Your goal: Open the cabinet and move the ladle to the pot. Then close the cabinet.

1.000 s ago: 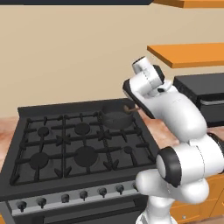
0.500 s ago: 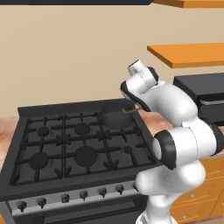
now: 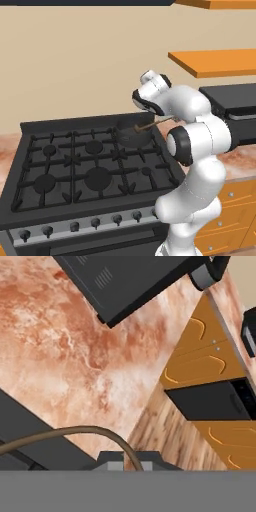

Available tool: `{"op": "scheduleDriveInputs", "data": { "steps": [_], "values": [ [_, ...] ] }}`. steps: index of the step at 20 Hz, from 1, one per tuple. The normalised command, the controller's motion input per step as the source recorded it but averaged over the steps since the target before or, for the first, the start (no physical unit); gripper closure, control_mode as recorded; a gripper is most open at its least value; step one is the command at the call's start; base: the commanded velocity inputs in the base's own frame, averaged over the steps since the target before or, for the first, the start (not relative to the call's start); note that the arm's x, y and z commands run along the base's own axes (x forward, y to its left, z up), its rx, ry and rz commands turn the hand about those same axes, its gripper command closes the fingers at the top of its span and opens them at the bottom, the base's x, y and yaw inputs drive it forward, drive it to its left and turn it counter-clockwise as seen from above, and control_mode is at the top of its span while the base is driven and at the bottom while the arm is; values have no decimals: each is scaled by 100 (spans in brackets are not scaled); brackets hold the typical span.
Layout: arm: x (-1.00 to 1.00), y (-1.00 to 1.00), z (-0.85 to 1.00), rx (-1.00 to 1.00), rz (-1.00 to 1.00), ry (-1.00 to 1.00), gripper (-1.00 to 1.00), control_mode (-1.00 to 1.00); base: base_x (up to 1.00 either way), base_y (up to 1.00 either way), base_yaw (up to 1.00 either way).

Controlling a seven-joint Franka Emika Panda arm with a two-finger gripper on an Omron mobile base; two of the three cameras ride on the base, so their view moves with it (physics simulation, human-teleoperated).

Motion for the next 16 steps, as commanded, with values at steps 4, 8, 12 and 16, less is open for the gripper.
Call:
{"op": "scheduleDriveInputs", "data": {
  "steps": [4,8,12,16],
  "values": [
    [39,17,-19,0,-4,9,100,-100,0,0,0],
    [33,24,-23,0,-7,6,100,-100,0,0,0],
    [35,30,-24,0,-9,3,100,-100,0,0,0],
    [55,35,-23,0,-13,0,100,-100,0,0,0]
  ]
}}
